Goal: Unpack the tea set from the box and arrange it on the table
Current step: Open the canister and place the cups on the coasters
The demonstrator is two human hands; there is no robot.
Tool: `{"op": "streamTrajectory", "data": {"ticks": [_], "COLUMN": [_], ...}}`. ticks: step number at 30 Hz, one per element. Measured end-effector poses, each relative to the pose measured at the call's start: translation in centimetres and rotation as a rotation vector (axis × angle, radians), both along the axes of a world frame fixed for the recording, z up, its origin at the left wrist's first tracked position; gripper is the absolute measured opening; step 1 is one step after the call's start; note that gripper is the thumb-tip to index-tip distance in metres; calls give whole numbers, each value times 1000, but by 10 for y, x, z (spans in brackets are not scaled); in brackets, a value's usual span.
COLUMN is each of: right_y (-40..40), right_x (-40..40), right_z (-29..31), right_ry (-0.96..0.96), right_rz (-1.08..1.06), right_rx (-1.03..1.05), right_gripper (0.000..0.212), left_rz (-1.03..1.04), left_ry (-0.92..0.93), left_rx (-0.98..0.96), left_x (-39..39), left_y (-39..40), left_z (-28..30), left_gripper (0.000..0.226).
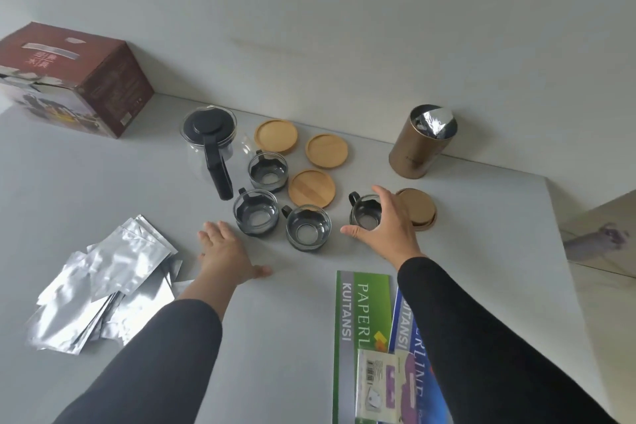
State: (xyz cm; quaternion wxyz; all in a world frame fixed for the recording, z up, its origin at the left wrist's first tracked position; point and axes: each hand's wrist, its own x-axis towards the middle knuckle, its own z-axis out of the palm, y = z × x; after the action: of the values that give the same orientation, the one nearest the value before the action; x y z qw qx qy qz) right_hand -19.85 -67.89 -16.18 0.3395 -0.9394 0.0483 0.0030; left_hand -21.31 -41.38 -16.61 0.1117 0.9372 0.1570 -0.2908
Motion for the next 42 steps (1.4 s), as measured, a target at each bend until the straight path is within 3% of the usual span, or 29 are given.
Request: {"op": "streamTrajectory", "data": {"ticks": [8, 19, 35, 39, 42], "right_y": [11, 51, 56, 54, 66], "right_x": [9, 117, 151, 133, 113], "right_z": [-4, 12, -13, -10, -15], "right_ry": [-73, -172, -122, -317, -379], "right_rz": [-126, -71, -6, -42, 4], "right_rx": [153, 229, 109, -46, 21], "right_gripper": [95, 97, 100, 80, 74], "left_rz": [5, 10, 63, 63, 79], "left_ry": [-12, -38, -20, -18, 9], "left_rx": [-19, -53, -122, -95, -61], "left_x": [0, 0, 1, 0, 4], "left_y": [2, 4, 3, 3, 8], "left_z": [-2, -10, -10, -9, -10], "left_gripper": [134, 135, 134, 134, 134]}}
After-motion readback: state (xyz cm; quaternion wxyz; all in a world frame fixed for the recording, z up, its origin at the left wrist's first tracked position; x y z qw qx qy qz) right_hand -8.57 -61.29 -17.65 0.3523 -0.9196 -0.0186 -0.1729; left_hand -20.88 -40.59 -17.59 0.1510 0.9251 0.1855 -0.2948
